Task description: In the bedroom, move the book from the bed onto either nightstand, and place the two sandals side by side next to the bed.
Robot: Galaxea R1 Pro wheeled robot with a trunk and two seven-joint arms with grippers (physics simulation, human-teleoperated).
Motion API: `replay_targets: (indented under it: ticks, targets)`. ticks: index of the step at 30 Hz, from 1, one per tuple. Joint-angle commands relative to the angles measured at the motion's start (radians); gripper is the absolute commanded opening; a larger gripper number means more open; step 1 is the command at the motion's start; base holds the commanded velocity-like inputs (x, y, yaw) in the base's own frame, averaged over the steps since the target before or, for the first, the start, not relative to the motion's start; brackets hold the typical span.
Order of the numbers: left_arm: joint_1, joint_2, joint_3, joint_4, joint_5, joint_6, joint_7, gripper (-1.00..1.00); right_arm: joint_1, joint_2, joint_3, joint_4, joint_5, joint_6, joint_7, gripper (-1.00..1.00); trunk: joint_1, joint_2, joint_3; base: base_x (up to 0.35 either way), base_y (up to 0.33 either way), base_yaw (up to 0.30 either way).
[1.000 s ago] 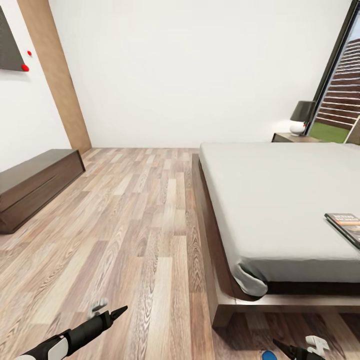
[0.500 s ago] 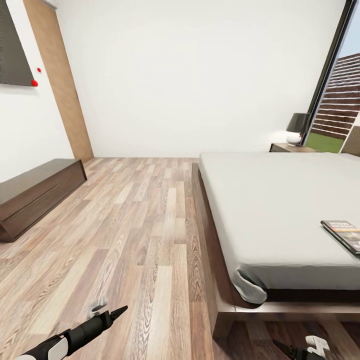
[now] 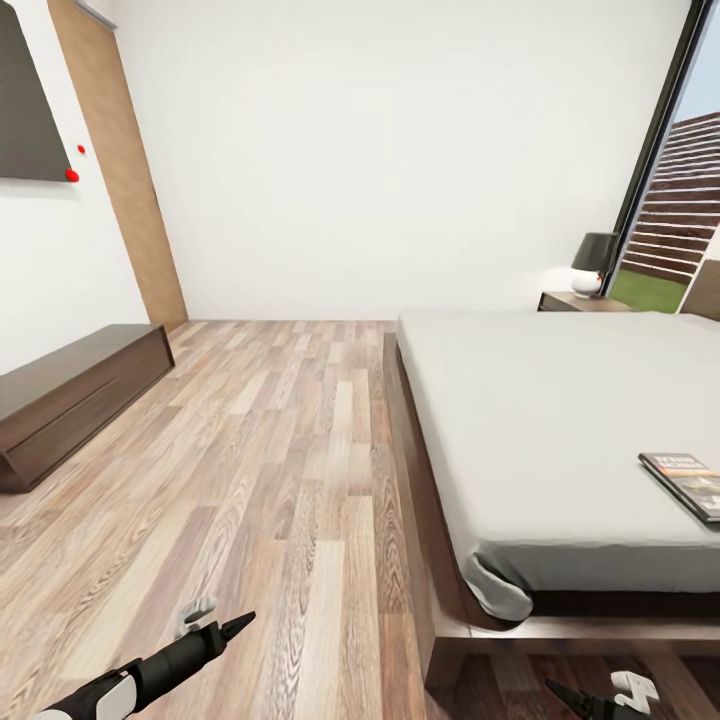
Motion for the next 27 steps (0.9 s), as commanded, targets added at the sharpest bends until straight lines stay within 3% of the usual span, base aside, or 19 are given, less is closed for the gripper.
replay_targets:
  ticks: [1,3,7,9,13,15,23,27]
  targets:
    - [0.0,0.0,-0.009,-0.001,0.01,0.003,0.0,1.0,0.0,0.0,0.001,0.001,-0.007,0.005,0.004,1.0,-0.004,0.007,0.002,0.0,0.0,0.0]
    - [-0.001,-0.004,-0.01,-0.001,0.009,-0.006,0.034,1.0,0.0,0.001,0.001,0.013,-0.007,0.004,0.001,1.0,-0.012,0.021,0.009,0.0,0.0,0.0]
    - [-0.001,-0.052,-0.01,-0.001,0.003,-0.04,0.128,1.0,0.0,0.029,0.002,0.053,-0.006,-0.027,-0.077,1.0,-0.027,0.049,0.021,0.0,0.0,0.0]
    - [-0.001,-0.067,-0.01,-0.001,-0.012,-0.049,0.154,1.0,0.0,0.055,0.002,0.058,-0.005,-0.038,-0.12,1.0,-0.035,0.063,0.027,0.0,0.0,0.0]
    - [0.0,-0.092,-0.01,0.011,-0.065,-0.065,0.185,1.0,0.0,0.134,0.004,0.065,-0.004,-0.055,-0.218,1.0,-0.05,0.091,0.04,0.0,0.0,0.0]
    - [0.008,-0.105,-0.01,0.031,-0.075,-0.086,0.202,1.0,0.0,0.151,0.004,0.07,-0.004,-0.061,-0.247,1.0,-0.058,0.105,0.046,0.0,0.0,0.0]
    - [0.11,-0.128,-0.01,0.043,-0.085,-0.161,0.261,1.0,0.0,0.162,0.003,0.098,-0.004,-0.063,-0.267,1.0,-0.088,0.161,0.071,0.0,0.0,0.0]
    - [0.127,-0.153,-0.01,0.043,-0.087,-0.184,0.268,1.0,0.0,0.162,0.003,0.1,-0.005,-0.063,-0.268,1.0,-0.104,0.189,0.084,0.0,0.0,0.0]
